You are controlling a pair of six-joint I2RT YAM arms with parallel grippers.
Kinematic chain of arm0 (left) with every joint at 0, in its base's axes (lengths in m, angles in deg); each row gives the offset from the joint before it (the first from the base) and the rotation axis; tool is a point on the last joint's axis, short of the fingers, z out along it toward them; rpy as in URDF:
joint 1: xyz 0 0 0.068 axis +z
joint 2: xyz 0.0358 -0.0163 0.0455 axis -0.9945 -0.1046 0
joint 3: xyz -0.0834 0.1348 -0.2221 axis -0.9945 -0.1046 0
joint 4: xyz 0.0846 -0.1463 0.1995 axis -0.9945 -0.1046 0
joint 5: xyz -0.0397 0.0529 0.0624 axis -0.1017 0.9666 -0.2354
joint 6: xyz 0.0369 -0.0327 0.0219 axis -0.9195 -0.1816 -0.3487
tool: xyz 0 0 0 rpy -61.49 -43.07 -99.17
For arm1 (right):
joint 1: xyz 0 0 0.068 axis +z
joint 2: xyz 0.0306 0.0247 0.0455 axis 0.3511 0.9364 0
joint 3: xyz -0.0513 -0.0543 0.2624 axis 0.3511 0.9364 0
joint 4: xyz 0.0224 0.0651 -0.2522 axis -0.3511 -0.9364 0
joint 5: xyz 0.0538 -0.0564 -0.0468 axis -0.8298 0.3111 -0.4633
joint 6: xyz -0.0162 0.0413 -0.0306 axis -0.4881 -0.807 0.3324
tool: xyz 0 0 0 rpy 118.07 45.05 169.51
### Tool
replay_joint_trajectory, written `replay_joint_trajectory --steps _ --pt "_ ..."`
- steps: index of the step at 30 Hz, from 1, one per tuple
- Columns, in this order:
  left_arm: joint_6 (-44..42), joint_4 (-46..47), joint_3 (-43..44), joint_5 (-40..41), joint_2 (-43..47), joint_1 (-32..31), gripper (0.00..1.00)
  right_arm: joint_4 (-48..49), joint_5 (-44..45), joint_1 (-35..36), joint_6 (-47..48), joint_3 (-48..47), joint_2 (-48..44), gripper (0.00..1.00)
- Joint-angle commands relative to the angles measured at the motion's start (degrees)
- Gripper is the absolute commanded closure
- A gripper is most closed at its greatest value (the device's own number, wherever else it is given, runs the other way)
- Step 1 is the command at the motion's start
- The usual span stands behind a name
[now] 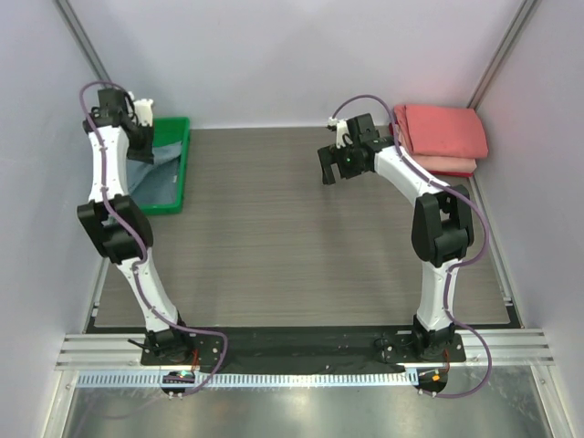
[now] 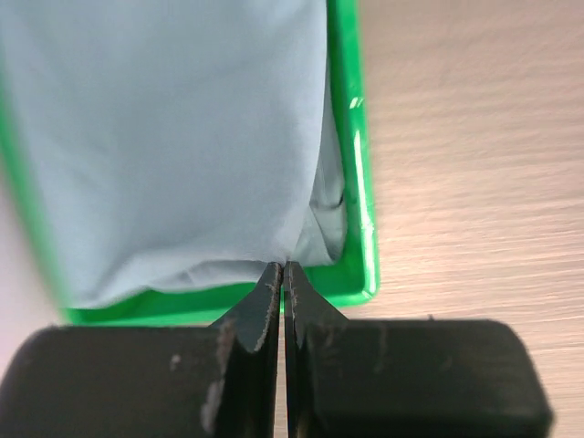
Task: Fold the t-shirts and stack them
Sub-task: Grab the tshirt from the pile, then move the tshirt to the center of the board
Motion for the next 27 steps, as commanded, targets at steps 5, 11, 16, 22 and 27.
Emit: replay_joint_trajectory --steps 5,11,16,22,27 --pt "1.7 2.2 14.4 -4.9 12.6 -0.9 1.00 14.2 7.8 0.5 6.6 -2.6 -7.7 0.00" --pt "3.3 16.2 18.5 -2.4 19.9 -5.1 1.00 37.3 5.6 0.5 6.4 5.9 -14.6 0.00" --pt "-2.1 24.1 22.8 -1.4 22.3 -16.5 1.00 23.3 9.6 0.5 -2.3 -6.0 -10.3 0.00" --pt "-6.2 26.6 21.6 -0.5 24.5 -28.0 1.00 22.5 15.0 0.3 0.8 -2.0 -13.6 0.00" --pt "-4.9 26.2 16.5 -1.3 26.4 -35.4 1.00 22.4 15.4 0.4 5.7 5.0 -19.0 0.00"
